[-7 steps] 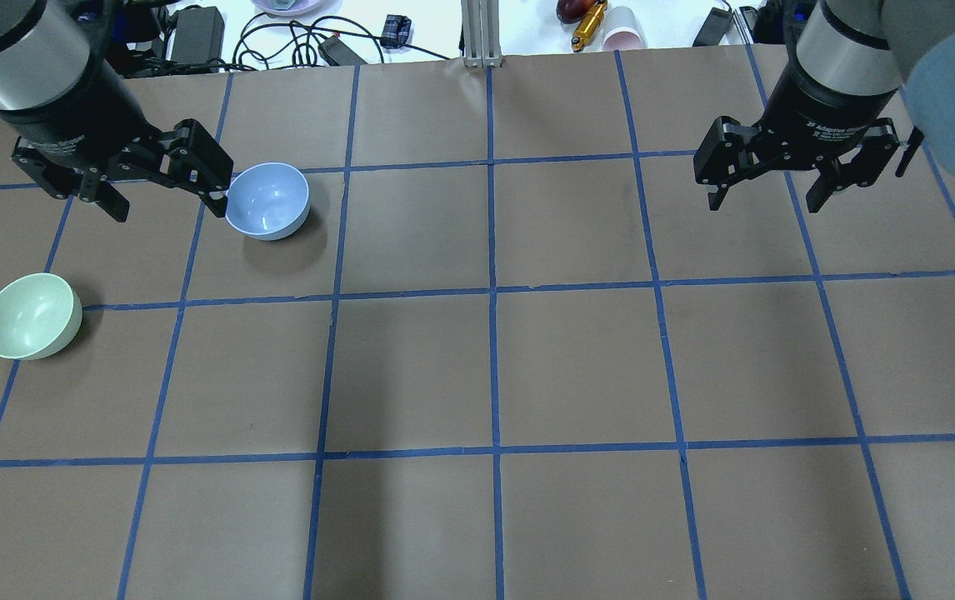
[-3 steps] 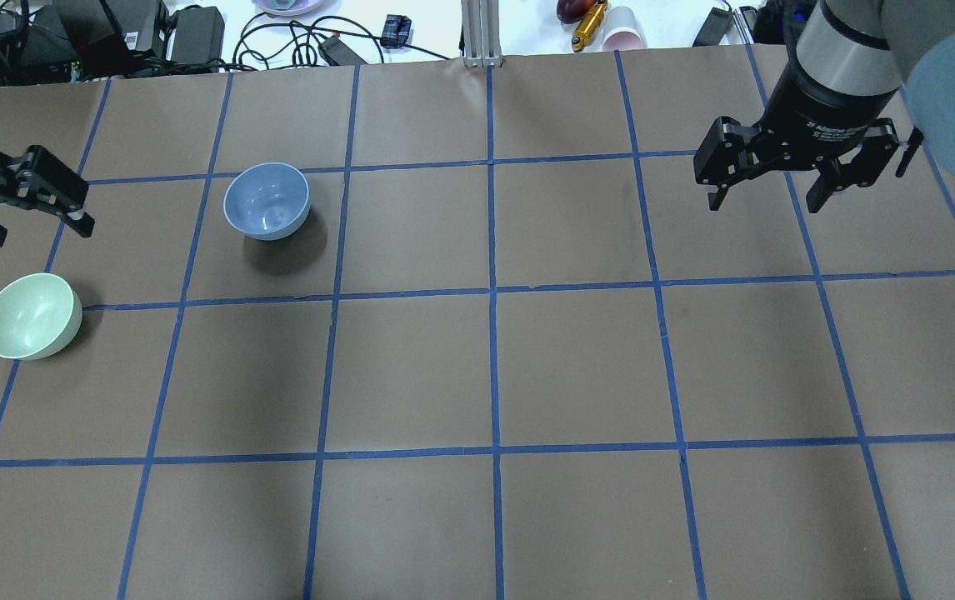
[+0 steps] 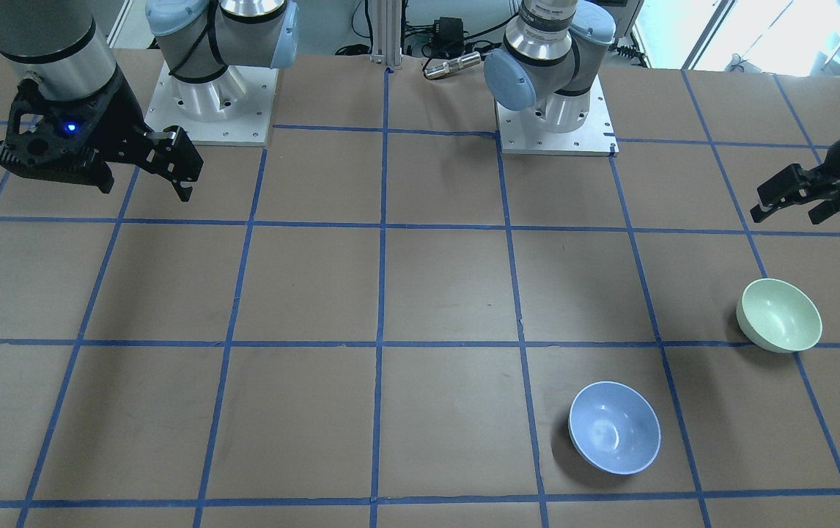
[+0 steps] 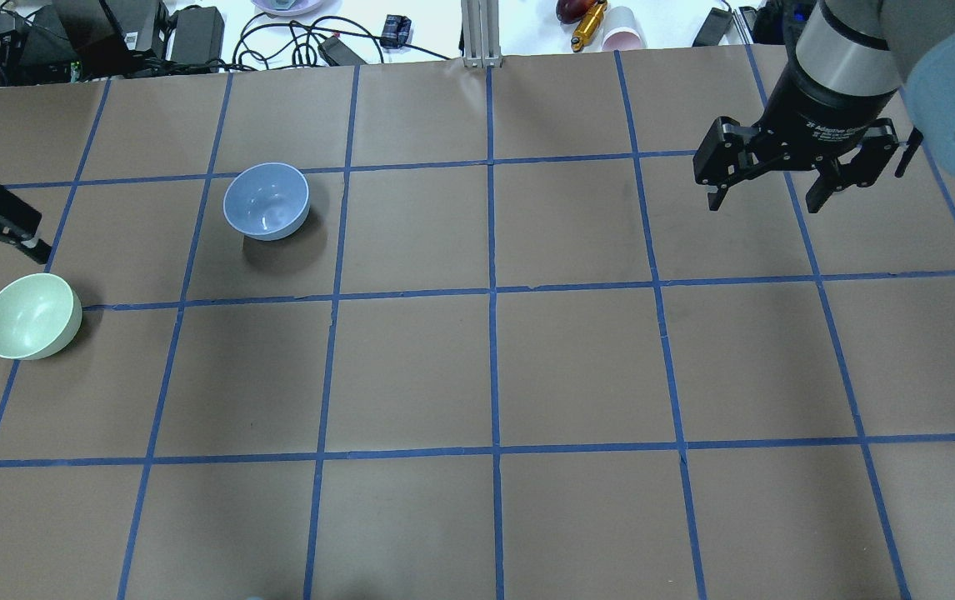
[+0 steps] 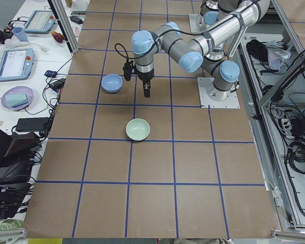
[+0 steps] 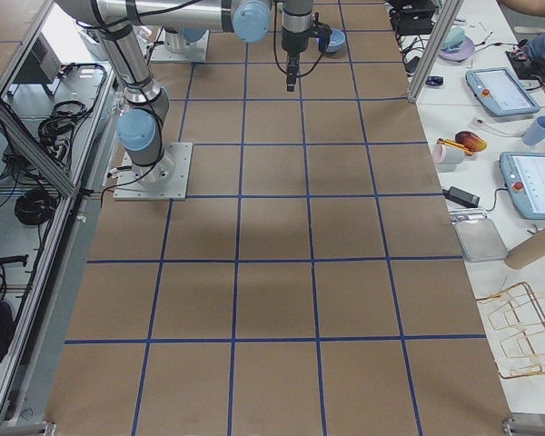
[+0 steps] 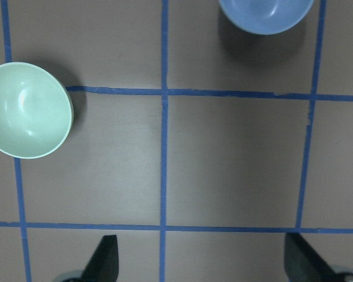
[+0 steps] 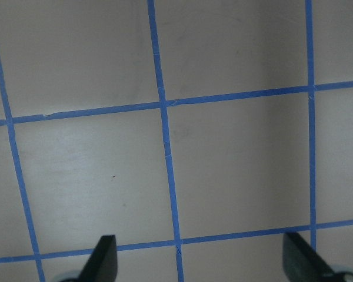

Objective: Stack green bowl on blue bowl
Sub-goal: 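Move the left gripper toward the pale green bowl, then lower the left gripper onto the pale green bowl rim and grasp it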

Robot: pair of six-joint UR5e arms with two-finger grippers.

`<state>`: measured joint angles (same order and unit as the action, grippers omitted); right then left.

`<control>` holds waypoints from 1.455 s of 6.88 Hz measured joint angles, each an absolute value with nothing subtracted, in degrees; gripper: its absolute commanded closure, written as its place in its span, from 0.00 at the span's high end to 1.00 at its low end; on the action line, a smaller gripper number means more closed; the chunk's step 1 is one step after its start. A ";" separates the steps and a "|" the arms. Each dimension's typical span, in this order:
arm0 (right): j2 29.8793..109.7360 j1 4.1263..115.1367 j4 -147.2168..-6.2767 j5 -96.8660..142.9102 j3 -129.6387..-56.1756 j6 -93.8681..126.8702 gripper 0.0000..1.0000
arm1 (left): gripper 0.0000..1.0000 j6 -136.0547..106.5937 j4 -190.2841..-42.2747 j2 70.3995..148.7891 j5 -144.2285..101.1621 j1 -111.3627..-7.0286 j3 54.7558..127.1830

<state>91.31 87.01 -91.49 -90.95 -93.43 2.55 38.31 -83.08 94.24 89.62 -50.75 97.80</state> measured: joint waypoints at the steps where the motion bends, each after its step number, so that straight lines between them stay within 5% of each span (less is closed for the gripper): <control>1: 91.32 87.01 -91.49 -90.93 -93.43 2.55 1.00 | 1.00 42.21 -79.29 96.81 89.60 -48.05 98.50; 10: 91.32 87.01 -91.50 -90.97 -93.43 2.55 1.00 | 1.00 51.97 -56.27 117.64 86.71 -40.96 98.79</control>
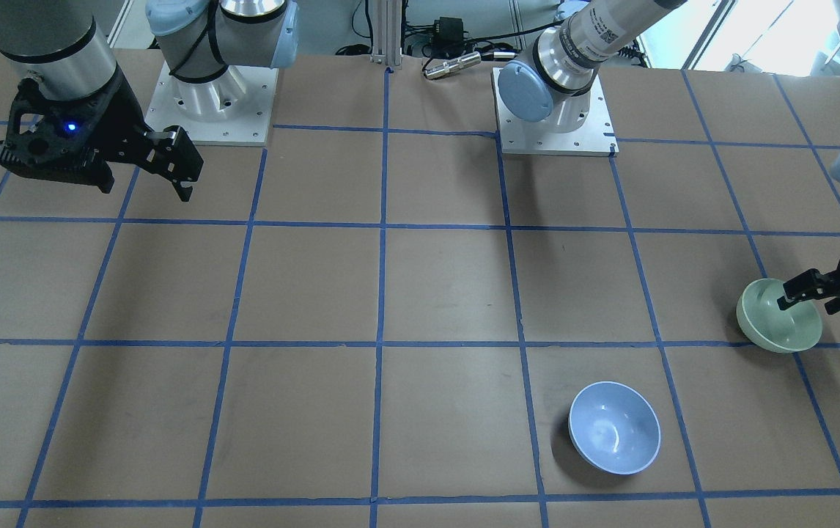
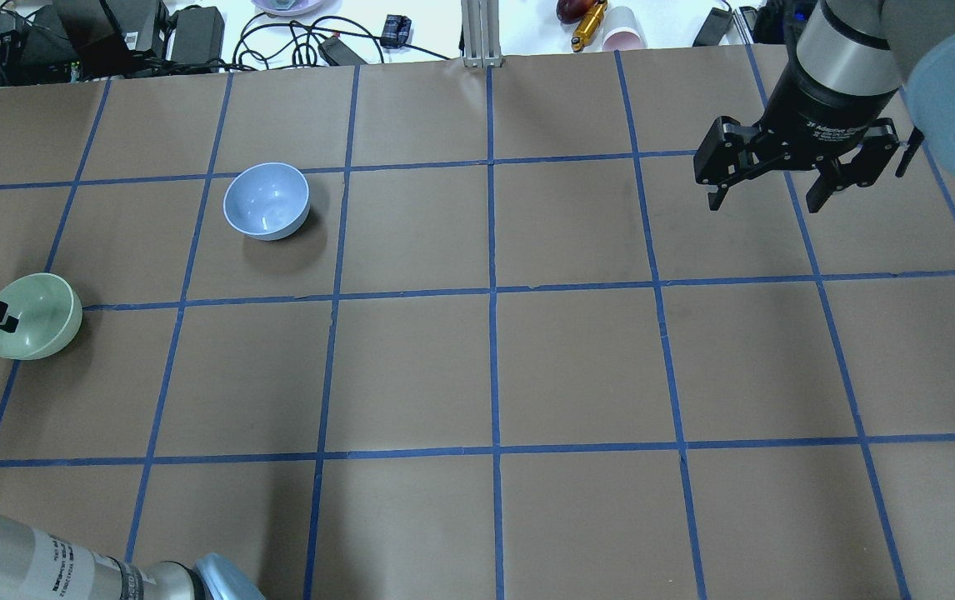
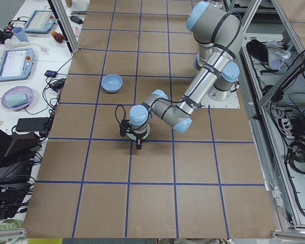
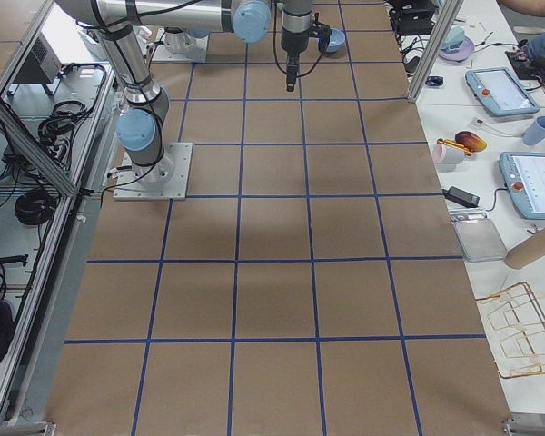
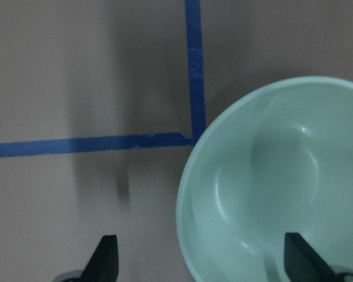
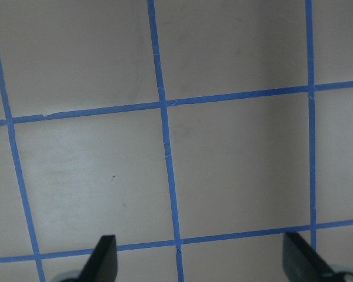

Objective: Stack green bowl on blue bowl
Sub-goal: 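Lower the left gripper onto the pale green bowl rim and grasp it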

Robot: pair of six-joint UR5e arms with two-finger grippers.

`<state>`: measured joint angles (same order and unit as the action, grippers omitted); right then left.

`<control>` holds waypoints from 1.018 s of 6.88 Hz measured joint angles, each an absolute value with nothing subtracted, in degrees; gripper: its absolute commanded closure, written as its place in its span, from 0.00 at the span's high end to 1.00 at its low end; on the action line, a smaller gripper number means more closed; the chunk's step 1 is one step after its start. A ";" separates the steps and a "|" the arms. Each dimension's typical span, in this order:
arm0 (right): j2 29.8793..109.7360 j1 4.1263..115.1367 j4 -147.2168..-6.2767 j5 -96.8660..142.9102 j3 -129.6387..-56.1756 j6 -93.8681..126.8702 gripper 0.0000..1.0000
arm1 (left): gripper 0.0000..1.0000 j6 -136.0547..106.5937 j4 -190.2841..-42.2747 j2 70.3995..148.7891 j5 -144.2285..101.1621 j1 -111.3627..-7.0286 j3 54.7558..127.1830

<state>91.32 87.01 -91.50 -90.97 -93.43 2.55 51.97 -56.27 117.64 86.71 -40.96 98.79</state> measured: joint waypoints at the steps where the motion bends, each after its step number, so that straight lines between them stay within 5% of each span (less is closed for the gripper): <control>1: 91.32 87.01 -91.49 -90.97 -93.43 2.55 1.00 | 1.00 51.84 -55.89 118.43 86.45 -40.96 98.61; 7: 91.32 87.01 -91.49 -90.97 -93.43 2.55 1.00 | 0.87 51.95 -53.09 120.62 85.99 -40.96 98.96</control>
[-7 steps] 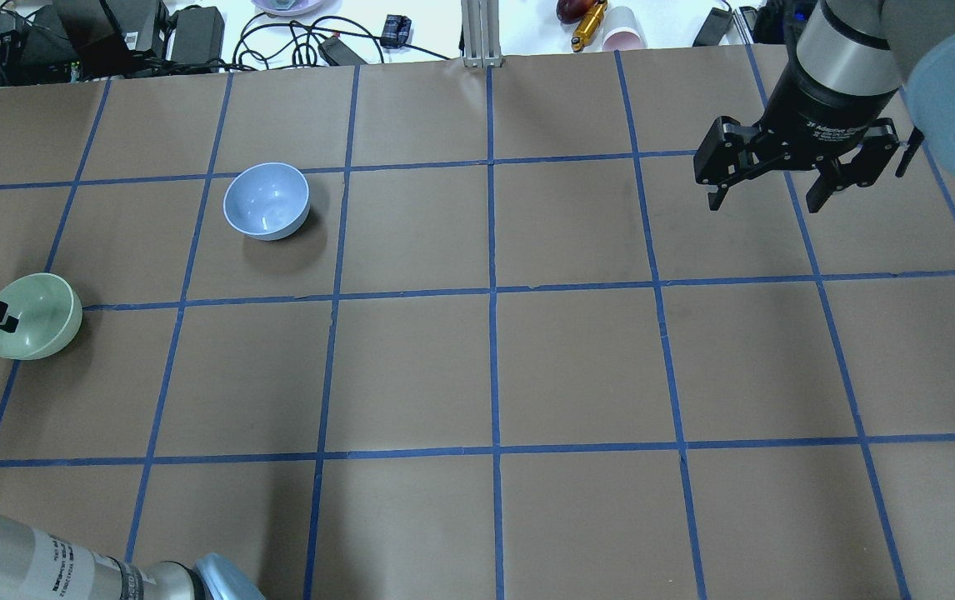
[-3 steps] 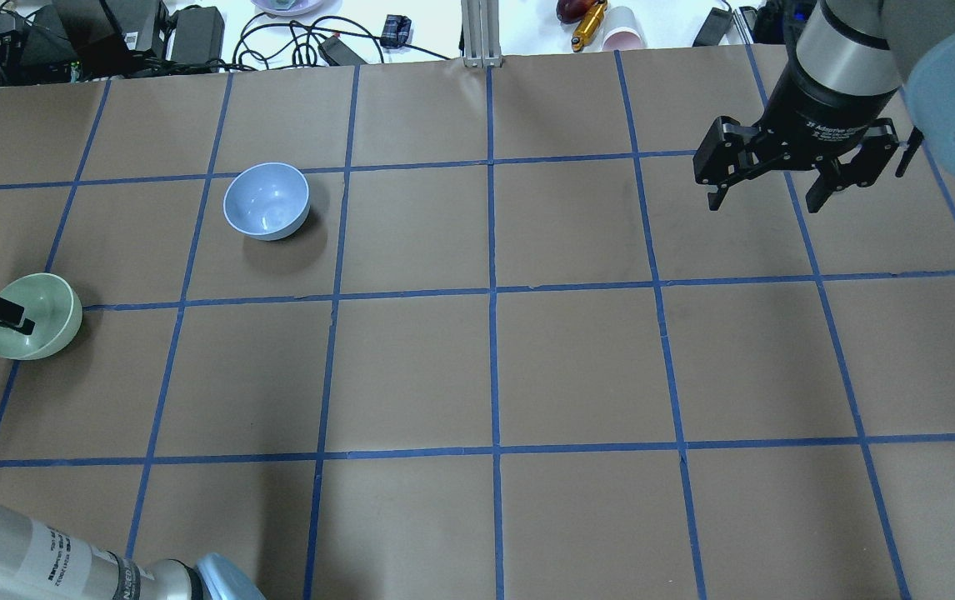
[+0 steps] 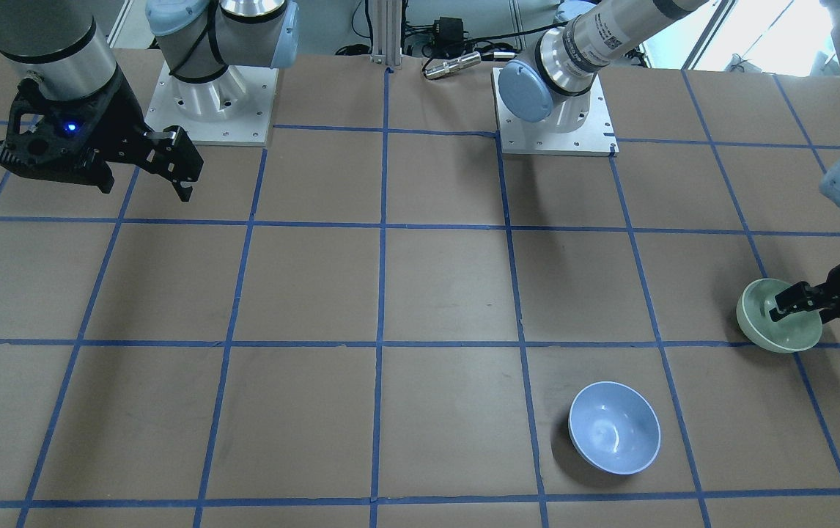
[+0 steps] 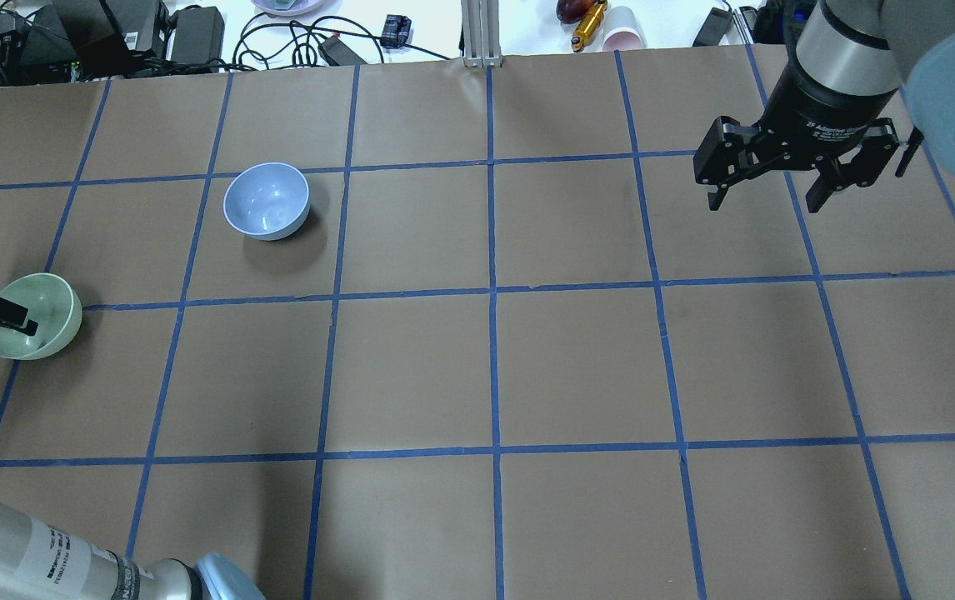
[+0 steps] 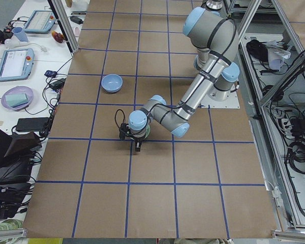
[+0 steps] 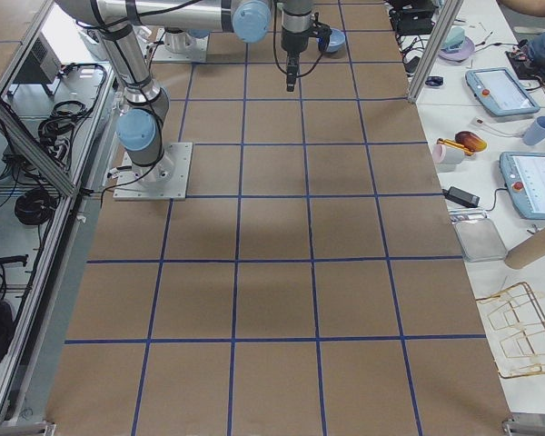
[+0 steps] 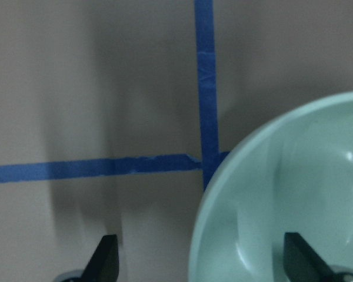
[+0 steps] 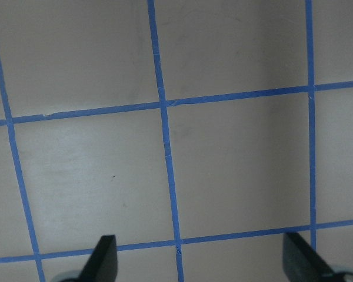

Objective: Stack green bowl on blue bowl
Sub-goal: 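Lower the left gripper onto the pale green bowl rim and grasp it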

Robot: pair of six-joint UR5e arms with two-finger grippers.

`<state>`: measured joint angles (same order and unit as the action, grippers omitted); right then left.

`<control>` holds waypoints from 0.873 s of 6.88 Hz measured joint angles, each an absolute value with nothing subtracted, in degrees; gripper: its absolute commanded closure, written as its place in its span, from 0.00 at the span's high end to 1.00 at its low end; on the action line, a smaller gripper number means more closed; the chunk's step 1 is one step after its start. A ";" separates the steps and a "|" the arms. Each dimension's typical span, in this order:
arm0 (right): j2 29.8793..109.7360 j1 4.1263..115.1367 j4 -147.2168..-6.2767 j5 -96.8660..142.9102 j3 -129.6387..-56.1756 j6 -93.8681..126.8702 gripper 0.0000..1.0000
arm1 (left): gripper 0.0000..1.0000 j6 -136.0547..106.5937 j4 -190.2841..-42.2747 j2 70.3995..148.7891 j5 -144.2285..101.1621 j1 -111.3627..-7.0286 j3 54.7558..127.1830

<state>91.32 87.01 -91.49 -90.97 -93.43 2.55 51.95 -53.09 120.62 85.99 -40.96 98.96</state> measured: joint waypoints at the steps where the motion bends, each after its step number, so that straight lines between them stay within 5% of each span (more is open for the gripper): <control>1: 91.32 87.01 -91.49 -90.95 -93.43 2.55 1.00 | 0.80 51.95 -53.09 120.79 85.92 -40.96 98.95; 3: 91.32 87.01 -91.50 -90.95 -93.43 2.55 1.00 | 0.35 52.06 -53.09 121.21 85.20 -40.96 98.89; 4: 91.32 87.01 -91.49 -90.96 -93.43 2.55 1.00 | 0.21 52.10 -53.08 121.32 84.92 -40.96 98.88; 6: 91.32 87.01 -91.49 -90.97 -93.43 2.55 1.00 | 0.13 52.34 -53.21 121.30 84.84 -40.96 98.70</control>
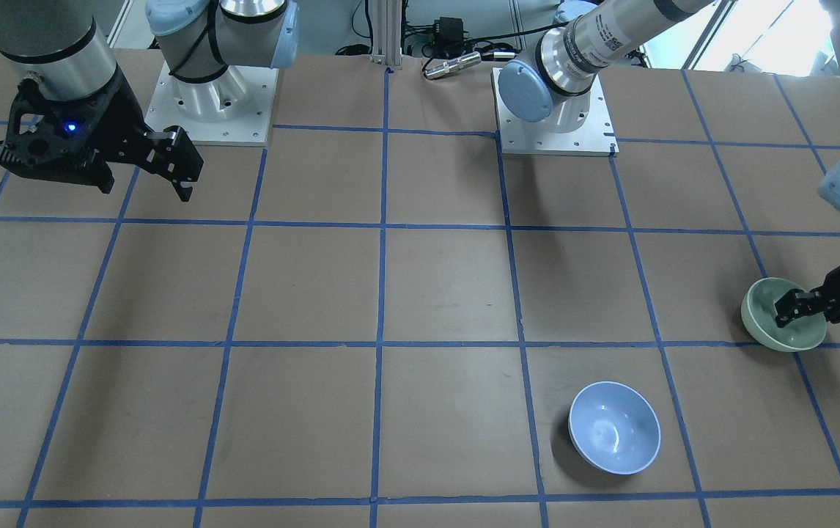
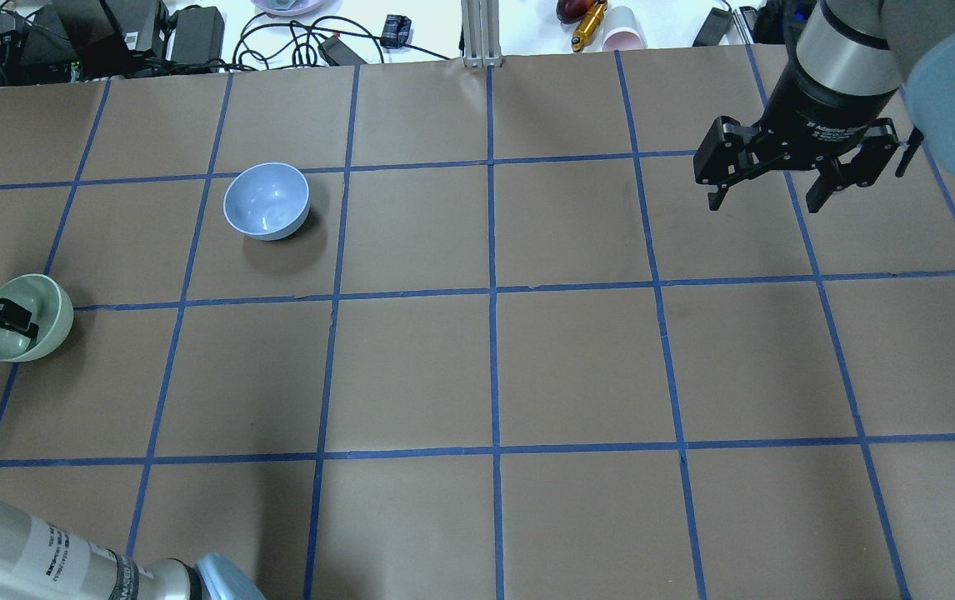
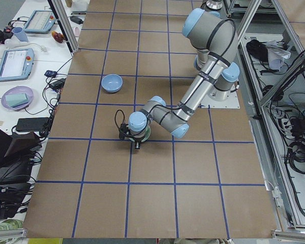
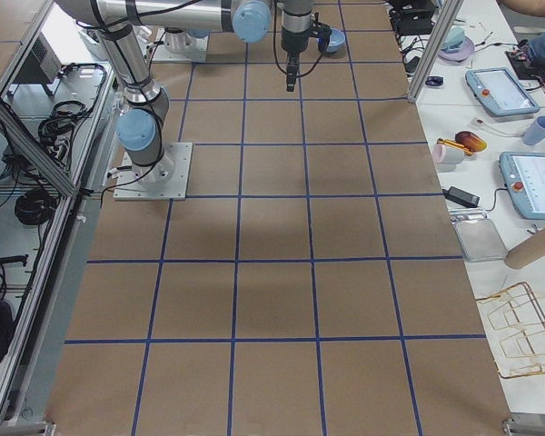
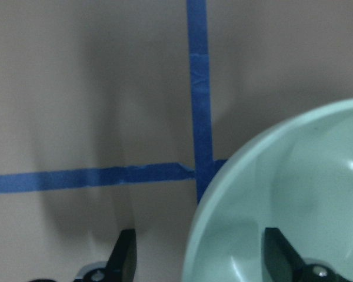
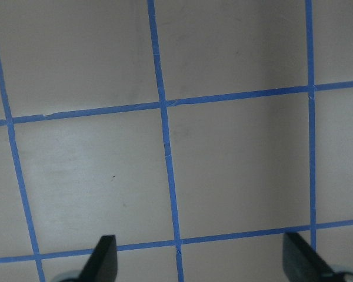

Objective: Stack green bowl on blue bowl
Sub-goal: 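Lower the left gripper onto the pale green bowl rim and grasp it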

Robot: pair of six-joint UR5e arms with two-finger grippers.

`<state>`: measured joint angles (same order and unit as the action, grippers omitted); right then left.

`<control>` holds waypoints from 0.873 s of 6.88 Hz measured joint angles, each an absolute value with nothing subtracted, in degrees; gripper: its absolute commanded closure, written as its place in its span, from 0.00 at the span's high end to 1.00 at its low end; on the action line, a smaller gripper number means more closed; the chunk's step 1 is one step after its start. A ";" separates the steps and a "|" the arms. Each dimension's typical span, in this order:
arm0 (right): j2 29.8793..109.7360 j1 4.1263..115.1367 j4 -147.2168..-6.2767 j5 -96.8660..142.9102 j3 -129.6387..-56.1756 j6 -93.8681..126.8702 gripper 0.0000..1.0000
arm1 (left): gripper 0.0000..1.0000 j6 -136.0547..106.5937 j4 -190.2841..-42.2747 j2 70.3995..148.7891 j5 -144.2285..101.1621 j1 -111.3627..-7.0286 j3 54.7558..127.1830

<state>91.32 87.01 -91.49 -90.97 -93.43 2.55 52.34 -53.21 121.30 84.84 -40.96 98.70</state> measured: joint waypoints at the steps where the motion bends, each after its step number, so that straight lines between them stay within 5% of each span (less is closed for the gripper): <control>1: 91.32 87.01 -91.49 -90.97 -93.43 2.55 1.00 | 0.11 52.50 -53.37 121.26 84.88 -40.96 98.52; 6: 91.32 87.01 -91.50 -90.97 -93.43 2.55 1.00 | 0.07 52.31 -55.96 119.14 84.85 -40.96 97.12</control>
<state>91.32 87.01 -91.50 -90.97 -93.43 2.55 52.31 -55.96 119.14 84.85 -40.96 97.12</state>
